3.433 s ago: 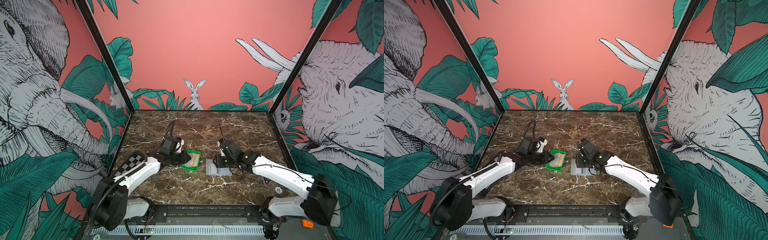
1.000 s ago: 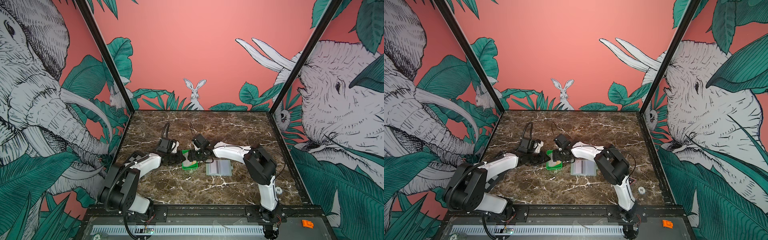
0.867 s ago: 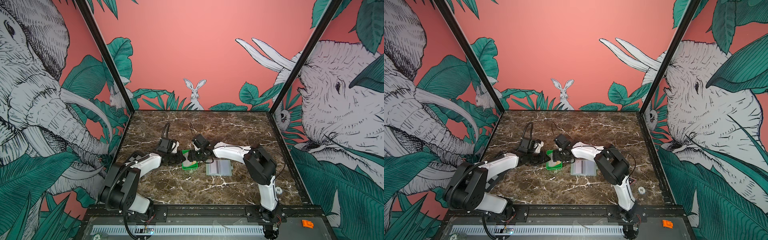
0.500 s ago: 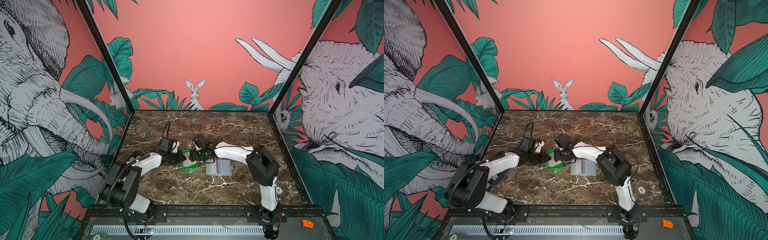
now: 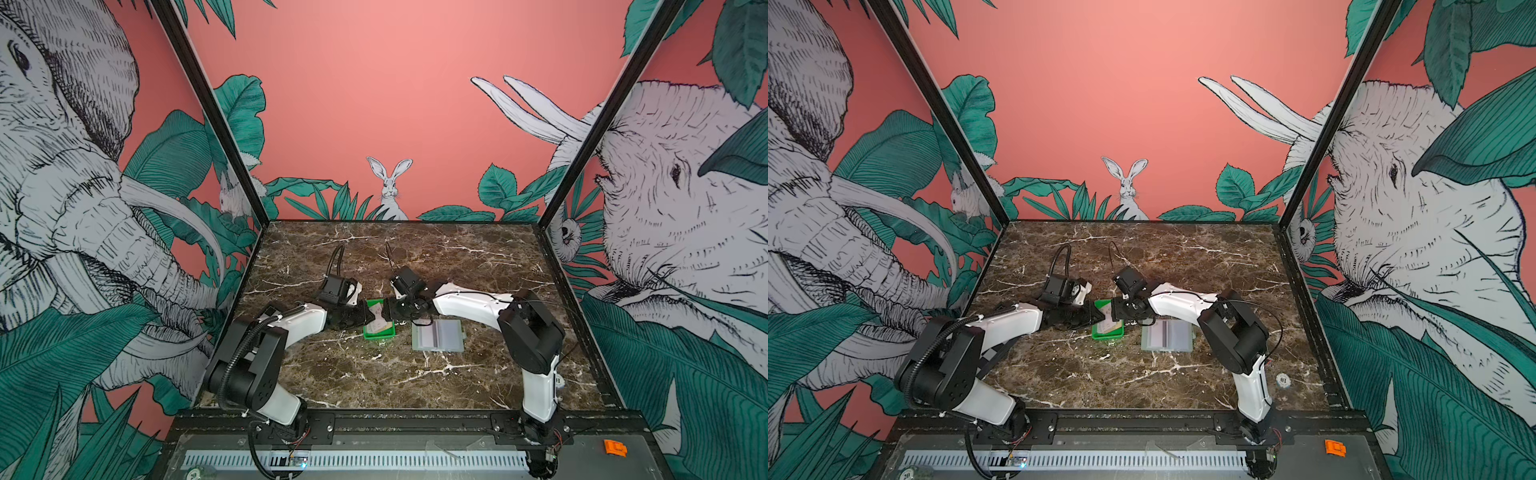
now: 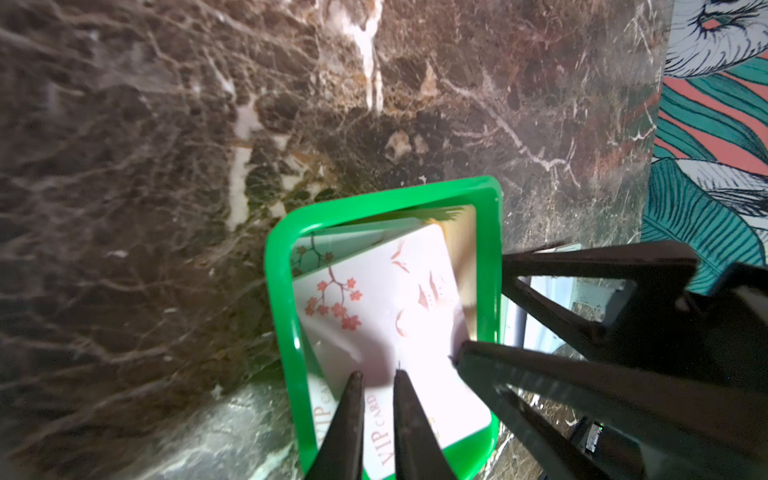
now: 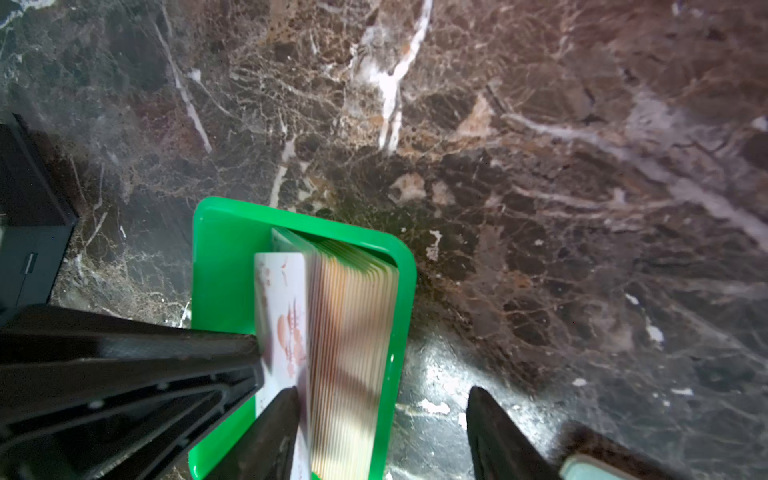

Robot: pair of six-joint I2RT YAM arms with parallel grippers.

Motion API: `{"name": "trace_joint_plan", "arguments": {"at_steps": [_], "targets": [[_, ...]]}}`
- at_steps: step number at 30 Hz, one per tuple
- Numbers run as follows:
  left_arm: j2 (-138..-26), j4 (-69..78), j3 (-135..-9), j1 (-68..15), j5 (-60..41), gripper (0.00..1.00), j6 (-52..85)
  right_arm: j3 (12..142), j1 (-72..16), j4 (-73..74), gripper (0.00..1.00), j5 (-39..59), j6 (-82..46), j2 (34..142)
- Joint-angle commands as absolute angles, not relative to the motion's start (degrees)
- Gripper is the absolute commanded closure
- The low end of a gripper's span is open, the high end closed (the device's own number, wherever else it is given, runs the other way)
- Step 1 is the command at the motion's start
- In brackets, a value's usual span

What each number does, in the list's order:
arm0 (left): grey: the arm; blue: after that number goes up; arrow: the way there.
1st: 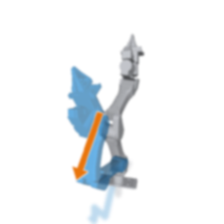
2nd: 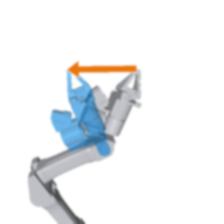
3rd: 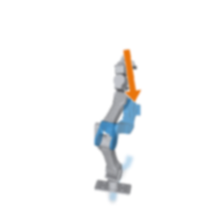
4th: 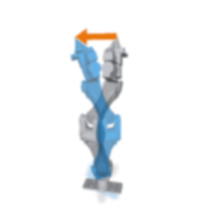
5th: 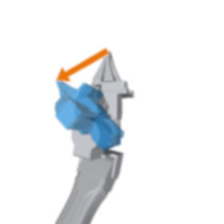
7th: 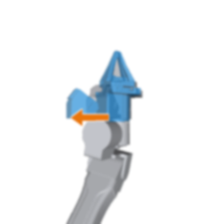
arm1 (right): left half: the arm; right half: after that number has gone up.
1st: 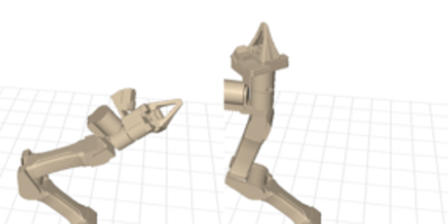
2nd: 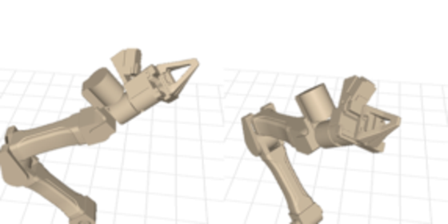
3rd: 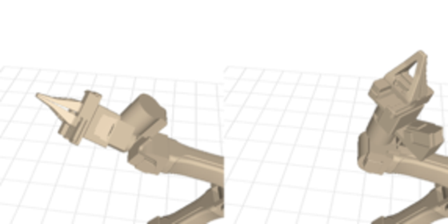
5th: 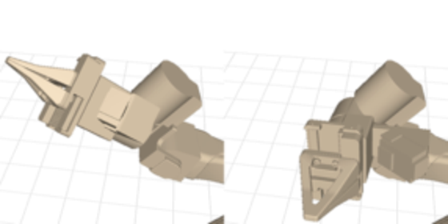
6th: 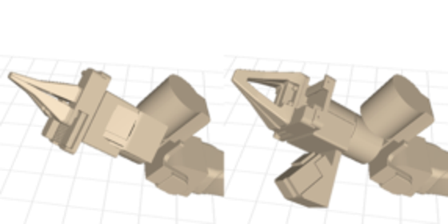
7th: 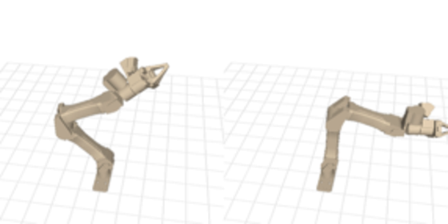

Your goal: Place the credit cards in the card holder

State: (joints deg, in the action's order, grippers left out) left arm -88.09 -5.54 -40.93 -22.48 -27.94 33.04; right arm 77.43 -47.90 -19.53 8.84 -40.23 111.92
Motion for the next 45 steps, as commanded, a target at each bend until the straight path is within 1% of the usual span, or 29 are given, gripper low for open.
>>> {"name": "trace_joint_plan", "arguments": {"at_steps": [1, 7, 10, 11, 15, 18, 24, 31, 38, 45], "targets": [[-89.0, -5.7, -41.7, -23.1, -26.5, 0.83, 33.2, 76.2, -47.4, -20.8, 0.38, 7.5, -39.5, 109.1], [-89.6, -5.0, -41.7, -23.6, -26.3, 0.83, 33.7, 75.5, -47.5, -20.1, 0.39, 8.7, -40.1, 106.1], [-89.6, -4.8, -41.7, -23.6, -26.3, 0.83, 33.7, 74.3, -47.6, -19.7, 0.43, 9.2, -40.8, 104.9], [-89.7, -4.7, -41.6, -23.6, -26.3, 0.83, 33.8, 73.7, -47.7, -19.4, 0.45, 9.5, -41.1, 104.7], [-89.8, -4.6, -41.5, -23.6, -26.4, 0.83, 33.9, 74.2, -48.0, -19.1, 0.60, 10.2, -41.4, 105.0], [-89.7, -4.5, -41.5, -23.6, -26.4, 0.83, 33.9, 74.8, -48.4, -19.3, 0.68, 10.5, -41.6, 105.9], [-89.5, -4.1, -41.0, -23.7, -26.5, 0.83, 34.1, 77.2, -49.3, -19.3, 0.77, 10.9, -41.5, 107.7], [-89.4, -3.7, -40.7, -23.7, -26.6, 0.83, 34.4, 78.7, -49.6, -19.2, 0.81, 11.3, -41.6, 109.6], [-89.4, -3.7, -40.8, -23.9, -26.7, 0.83, 34.5, 80.0, -49.8, -19.5, 0.82, 11.7, -41.7, 111.8], [-89.0, -3.7, -40.8, -23.9, -26.7, 0.83, 34.7, 80.6, -49.9, -19.5, 0.86, 11.9, -41.7, 112.8]]}}
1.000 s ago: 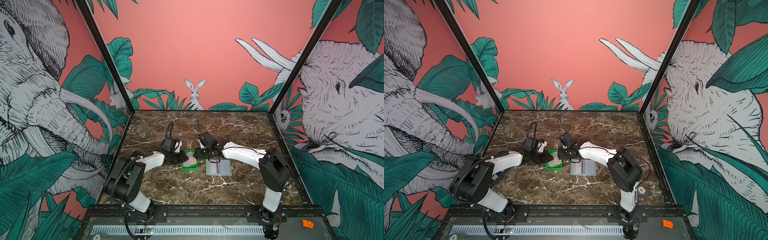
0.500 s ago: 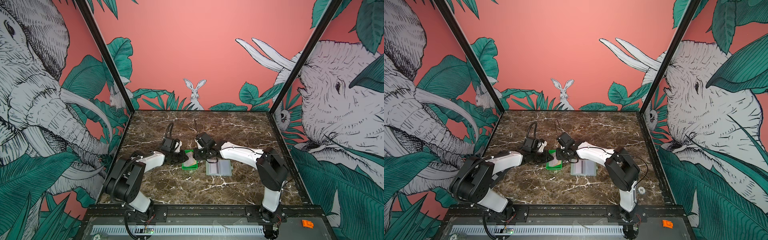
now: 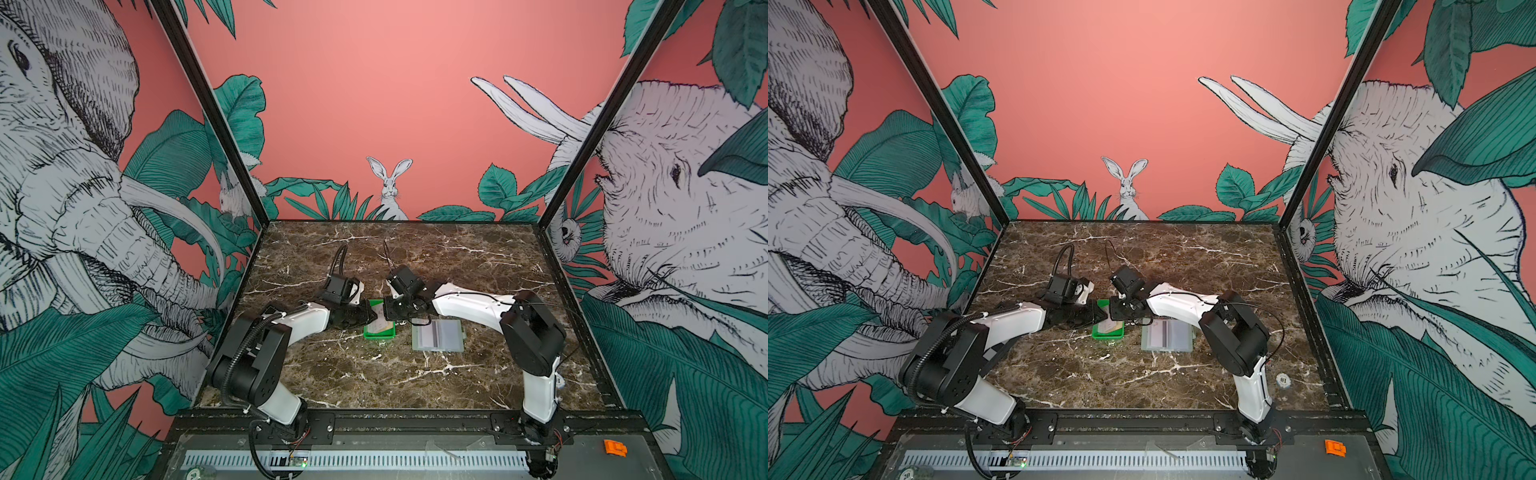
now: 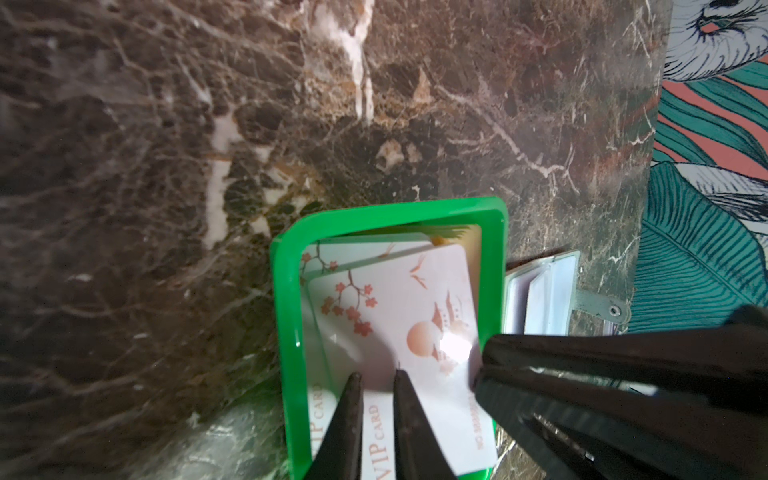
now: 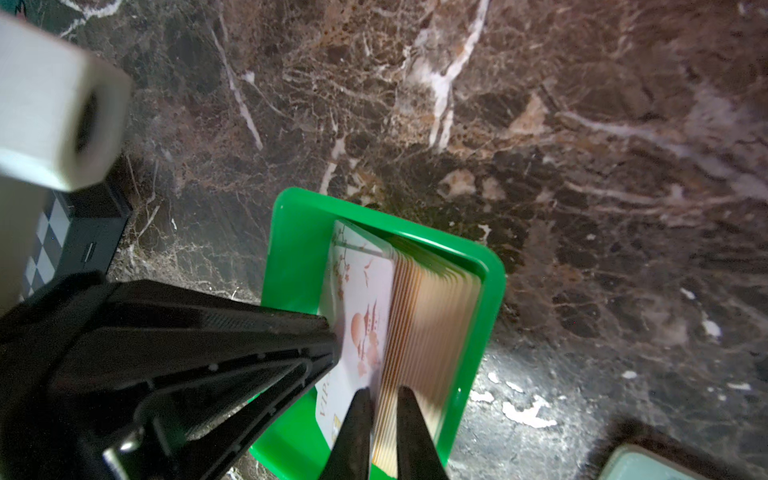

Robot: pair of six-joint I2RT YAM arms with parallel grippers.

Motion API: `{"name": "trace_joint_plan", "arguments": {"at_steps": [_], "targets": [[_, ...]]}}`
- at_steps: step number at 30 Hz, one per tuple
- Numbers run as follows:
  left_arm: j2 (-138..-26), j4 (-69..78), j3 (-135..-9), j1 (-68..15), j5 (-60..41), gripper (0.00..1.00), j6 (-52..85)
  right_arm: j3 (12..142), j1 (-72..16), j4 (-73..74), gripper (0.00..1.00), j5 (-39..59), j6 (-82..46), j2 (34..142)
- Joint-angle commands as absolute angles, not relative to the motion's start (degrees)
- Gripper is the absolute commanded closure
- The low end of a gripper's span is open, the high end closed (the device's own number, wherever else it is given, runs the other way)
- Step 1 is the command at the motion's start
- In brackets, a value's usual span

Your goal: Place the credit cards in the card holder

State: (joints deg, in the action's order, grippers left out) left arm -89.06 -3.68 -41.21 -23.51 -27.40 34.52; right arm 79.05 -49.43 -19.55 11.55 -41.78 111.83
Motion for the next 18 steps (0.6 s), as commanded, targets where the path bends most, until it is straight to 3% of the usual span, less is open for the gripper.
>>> {"name": "trace_joint_plan", "arguments": {"at_steps": [1, 18], "targets": [[-89.0, -3.7, -40.9, -23.9, -26.8, 0.83, 34.7, 80.7, -49.9, -19.5, 0.87, 12.0, -41.7, 112.8], [-88.4, -3.3, -40.7, -24.0, -27.2, 0.83, 35.1, 81.5, -50.3, -20.0, 0.97, 11.5, -41.7, 113.3]]}}
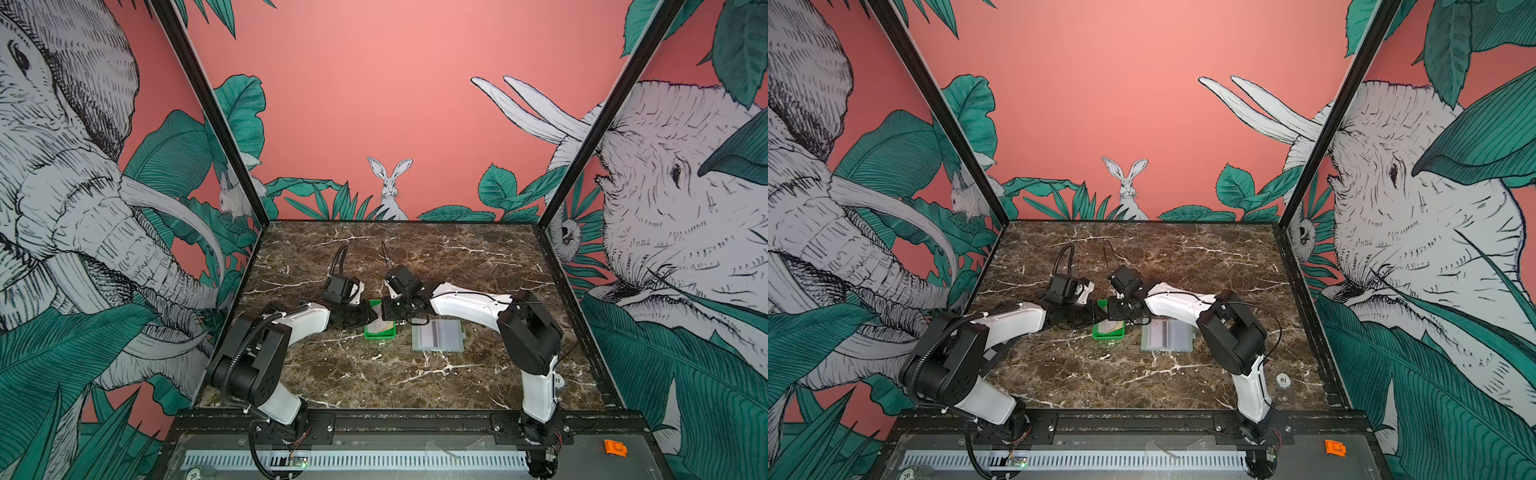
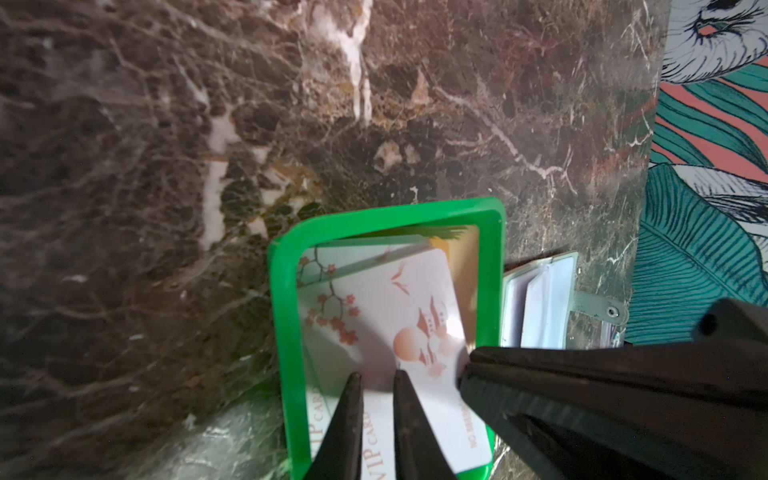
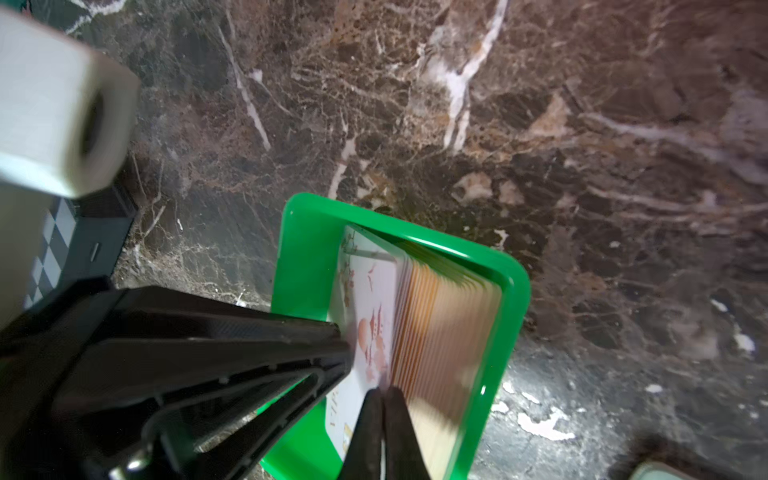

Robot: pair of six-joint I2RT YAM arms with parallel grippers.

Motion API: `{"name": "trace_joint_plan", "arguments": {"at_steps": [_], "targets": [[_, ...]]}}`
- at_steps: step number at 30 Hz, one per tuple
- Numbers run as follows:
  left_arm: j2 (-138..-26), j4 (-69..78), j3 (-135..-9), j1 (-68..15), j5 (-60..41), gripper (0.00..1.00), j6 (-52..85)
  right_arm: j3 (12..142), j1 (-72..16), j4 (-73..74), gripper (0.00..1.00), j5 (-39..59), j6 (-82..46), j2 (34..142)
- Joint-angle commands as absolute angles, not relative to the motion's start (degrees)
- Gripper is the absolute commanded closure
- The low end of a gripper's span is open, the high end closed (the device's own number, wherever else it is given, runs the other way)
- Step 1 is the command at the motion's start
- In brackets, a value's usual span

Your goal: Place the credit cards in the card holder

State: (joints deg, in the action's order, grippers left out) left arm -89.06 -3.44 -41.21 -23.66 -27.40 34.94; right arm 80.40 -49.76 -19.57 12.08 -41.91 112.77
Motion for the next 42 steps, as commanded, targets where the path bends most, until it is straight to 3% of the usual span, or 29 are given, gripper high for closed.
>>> {"name": "trace_joint_plan", "arguments": {"at_steps": [1, 26, 42], "targets": [[-88.2, -3.4, -40.8, -24.0, -27.2, 0.83, 35.1, 81.7, -50.4, -20.1, 0.99, 11.4, -41.6, 113.4], [-71.2, -17.0, -39.9, -21.3, -25.4, 0.82, 33.5, 86.6, -54.3, -25.1, 1.00, 8.1, -41.1, 113.9], [-69.4, -16.1, -36.9, -20.3, -26.5, 0.82, 34.5, 88.7, -55.4, -23.6, 0.87, 11.0, -41.8, 116.4]]}}
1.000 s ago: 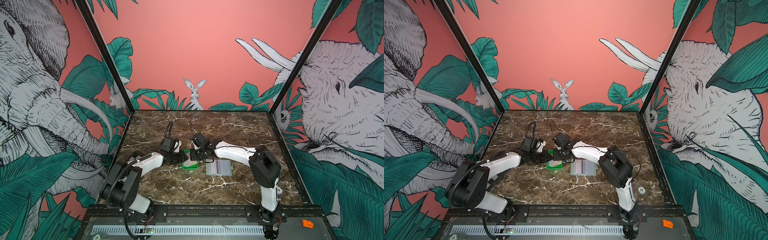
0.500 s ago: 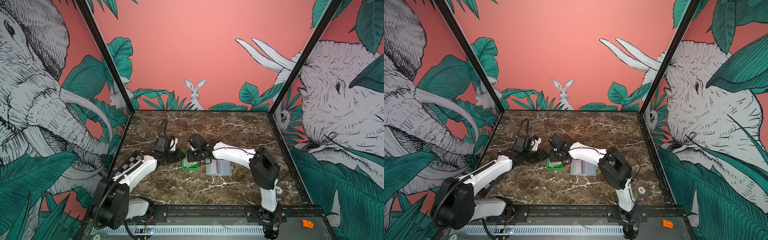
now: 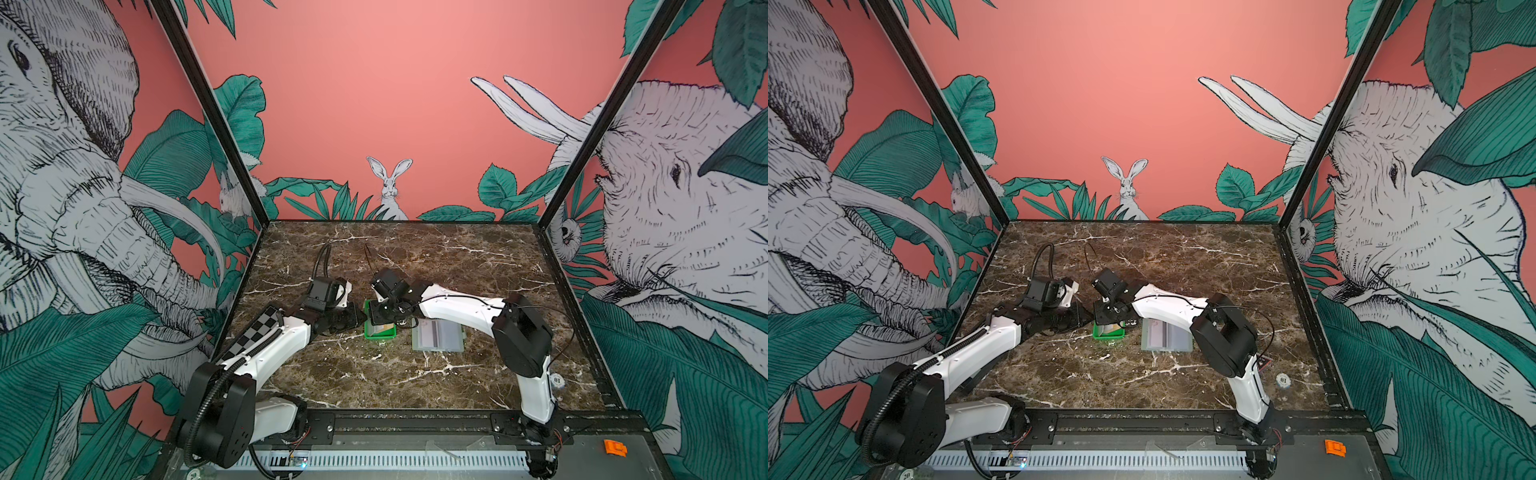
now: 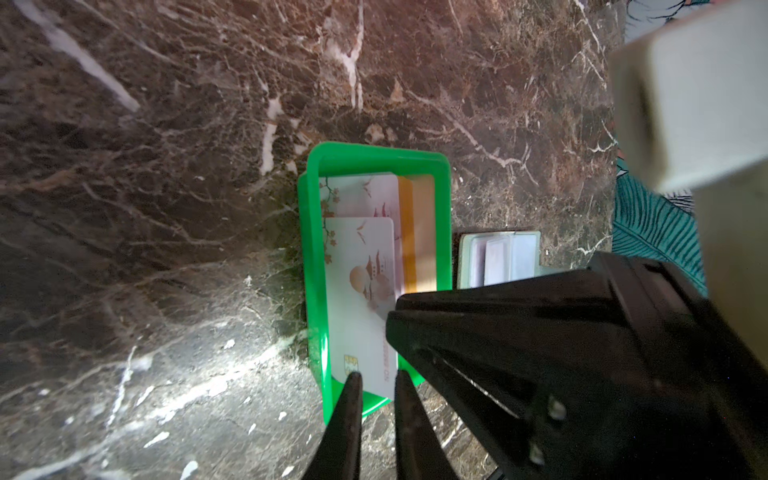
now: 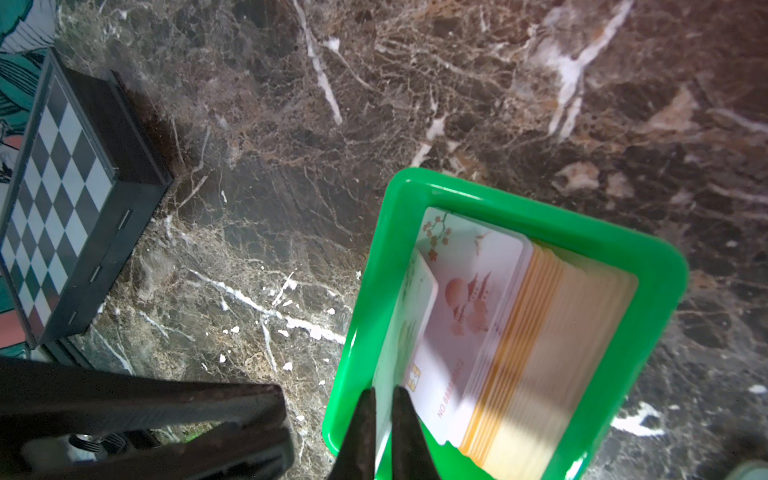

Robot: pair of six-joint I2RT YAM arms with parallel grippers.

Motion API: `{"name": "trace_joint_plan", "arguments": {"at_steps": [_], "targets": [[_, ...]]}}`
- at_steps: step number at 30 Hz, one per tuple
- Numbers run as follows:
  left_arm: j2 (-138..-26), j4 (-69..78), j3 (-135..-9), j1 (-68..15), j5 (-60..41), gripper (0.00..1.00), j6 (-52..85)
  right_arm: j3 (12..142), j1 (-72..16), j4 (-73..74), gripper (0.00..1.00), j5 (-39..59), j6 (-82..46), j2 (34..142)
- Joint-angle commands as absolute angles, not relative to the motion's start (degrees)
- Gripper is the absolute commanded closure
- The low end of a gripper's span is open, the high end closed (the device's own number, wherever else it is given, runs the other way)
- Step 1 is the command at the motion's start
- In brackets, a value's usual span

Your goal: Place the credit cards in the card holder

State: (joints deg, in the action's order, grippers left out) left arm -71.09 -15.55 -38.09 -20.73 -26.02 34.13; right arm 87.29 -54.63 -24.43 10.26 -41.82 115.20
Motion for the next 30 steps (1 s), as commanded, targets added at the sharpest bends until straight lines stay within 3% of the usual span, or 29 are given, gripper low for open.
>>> {"name": "trace_joint_plan", "arguments": {"at_steps": [1, 30], "targets": [[-69.3, -16.0, -36.8, -20.3, -26.7, 0.82, 34.5, 88.7, -55.4, -23.4, 0.86, 11.1, -41.9, 116.5], [-68.0, -15.9, -35.1, -19.7, -27.4, 0.82, 34.2, 89.3, -55.7, -24.0, 0.79, 10.6, -43.2, 117.8]]}}
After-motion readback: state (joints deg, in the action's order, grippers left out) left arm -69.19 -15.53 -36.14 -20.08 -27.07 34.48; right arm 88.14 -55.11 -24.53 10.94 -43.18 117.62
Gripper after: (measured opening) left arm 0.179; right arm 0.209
